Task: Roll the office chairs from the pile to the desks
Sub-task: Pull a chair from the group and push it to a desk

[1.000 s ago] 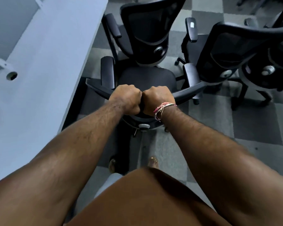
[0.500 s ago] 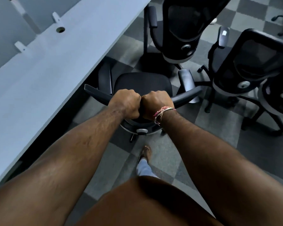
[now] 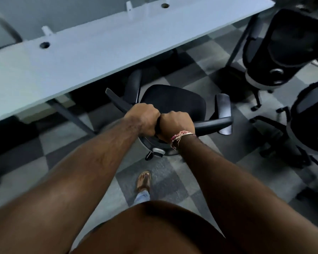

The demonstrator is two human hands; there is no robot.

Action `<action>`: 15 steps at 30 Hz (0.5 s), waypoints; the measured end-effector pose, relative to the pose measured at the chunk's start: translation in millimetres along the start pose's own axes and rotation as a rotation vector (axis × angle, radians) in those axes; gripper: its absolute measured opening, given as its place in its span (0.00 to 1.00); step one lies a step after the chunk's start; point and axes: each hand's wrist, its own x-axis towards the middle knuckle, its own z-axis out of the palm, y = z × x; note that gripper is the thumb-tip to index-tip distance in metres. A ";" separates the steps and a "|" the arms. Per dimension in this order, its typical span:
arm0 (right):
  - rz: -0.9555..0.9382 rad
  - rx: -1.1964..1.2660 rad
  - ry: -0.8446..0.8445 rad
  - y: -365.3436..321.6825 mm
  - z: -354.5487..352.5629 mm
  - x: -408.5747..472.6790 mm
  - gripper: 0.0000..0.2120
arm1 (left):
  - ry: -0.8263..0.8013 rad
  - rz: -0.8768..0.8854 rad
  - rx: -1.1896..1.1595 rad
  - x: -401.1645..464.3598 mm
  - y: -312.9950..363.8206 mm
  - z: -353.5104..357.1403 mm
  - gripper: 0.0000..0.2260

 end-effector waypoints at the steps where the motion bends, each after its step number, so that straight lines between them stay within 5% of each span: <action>1: -0.009 -0.007 0.004 -2.7 3.3 -5.1 0.11 | 0.008 -0.023 -0.023 -7.4 4.0 2.6 0.10; 15: -0.461 -0.009 0.068 -120.2 18.8 -185.6 0.06 | -0.068 -0.419 -0.252 -254.8 109.3 67.5 0.04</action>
